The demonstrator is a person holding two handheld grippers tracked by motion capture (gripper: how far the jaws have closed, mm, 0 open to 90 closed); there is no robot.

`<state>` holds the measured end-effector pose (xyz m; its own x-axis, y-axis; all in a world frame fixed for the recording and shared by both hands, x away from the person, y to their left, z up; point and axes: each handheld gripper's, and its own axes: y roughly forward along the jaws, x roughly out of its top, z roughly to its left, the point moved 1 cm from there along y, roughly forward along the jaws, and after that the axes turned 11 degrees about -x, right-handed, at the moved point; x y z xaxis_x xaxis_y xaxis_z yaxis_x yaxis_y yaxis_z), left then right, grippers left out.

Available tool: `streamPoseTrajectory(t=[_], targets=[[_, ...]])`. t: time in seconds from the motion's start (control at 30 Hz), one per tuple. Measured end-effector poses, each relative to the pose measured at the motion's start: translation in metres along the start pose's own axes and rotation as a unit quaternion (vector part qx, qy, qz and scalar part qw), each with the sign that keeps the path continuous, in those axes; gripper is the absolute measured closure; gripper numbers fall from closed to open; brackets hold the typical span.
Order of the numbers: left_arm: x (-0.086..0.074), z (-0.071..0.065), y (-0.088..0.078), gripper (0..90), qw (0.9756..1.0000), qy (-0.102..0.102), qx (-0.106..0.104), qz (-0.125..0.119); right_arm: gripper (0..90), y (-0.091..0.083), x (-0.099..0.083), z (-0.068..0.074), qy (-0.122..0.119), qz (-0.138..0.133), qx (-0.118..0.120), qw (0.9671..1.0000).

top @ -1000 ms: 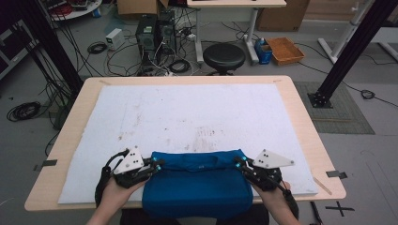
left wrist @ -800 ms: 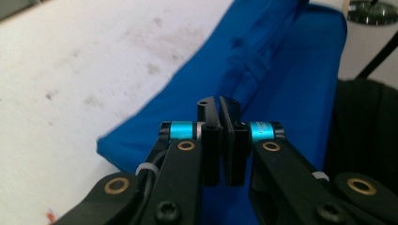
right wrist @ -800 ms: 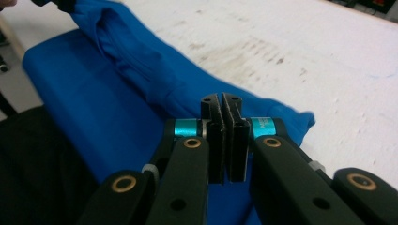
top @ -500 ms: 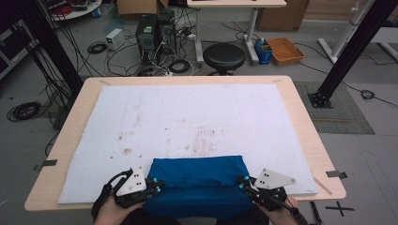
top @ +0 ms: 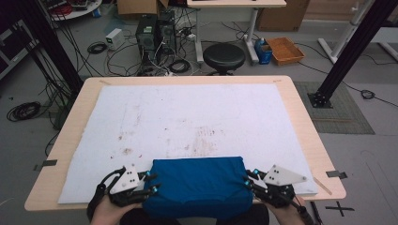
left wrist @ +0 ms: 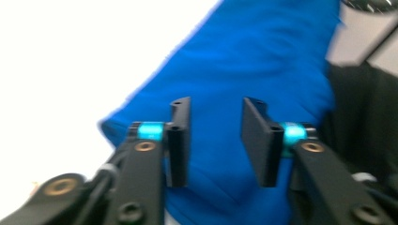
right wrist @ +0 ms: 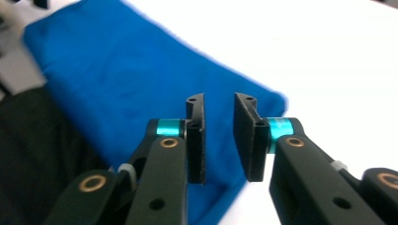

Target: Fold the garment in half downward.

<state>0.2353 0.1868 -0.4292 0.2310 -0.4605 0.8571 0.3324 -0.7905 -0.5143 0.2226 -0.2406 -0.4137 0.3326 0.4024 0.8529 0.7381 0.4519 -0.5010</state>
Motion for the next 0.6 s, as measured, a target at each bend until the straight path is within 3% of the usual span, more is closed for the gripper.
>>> streamPoseTrajectory(t=[0.07, 0.13, 0.17, 0.2, 0.23, 0.27, 0.47, 0.6], targets=[[0.004, 0.009, 0.002, 58.9, 0.9997, -0.018, 0.018, -0.005, 74.2, 0.007, 0.005, -0.007, 0.02, 0.0, -0.015, 0.9997], [0.006, 0.019, 0.004, 56.7, 0.9982, -0.049, 0.034, -0.01, 72.3, 0.015, 0.01, -0.013, 0.032, 0.0, -0.028, 0.9991], [0.006, 0.019, 0.004, 56.1, 0.9982, -0.049, 0.034, -0.01, 72.3, 0.015, 0.01, -0.013, 0.032, 0.0, -0.028, 0.9991], [0.007, 0.028, 0.008, 54.0, 0.9959, -0.075, 0.049, -0.017, 66.5, 0.024, 0.014, -0.016, 0.044, 0.003, -0.039, 0.9983], [0.007, 0.028, 0.008, 52.2, 0.9959, -0.075, 0.049, -0.017, 66.5, 0.024, 0.014, -0.016, 0.044, 0.003, -0.039, 0.9983], [0.007, 0.038, 0.012, 52.2, 0.9942, -0.096, 0.046, -0.015, 65.2, 0.035, 0.016, -0.02, 0.063, 0.01, -0.044, 0.997], [0.005, 0.055, 0.02, 52.0, 0.9901, -0.132, 0.05, -0.006, 62.2, 0.063, 0.018, -0.026, 0.097, 0.039, -0.058, 0.9928], [-0.001, 0.06, 0.023, 55.3, 0.9881, -0.146, 0.049, 0.01, 64.1, 0.074, 0.015, -0.027, 0.1, 0.057, -0.062, 0.9913]])
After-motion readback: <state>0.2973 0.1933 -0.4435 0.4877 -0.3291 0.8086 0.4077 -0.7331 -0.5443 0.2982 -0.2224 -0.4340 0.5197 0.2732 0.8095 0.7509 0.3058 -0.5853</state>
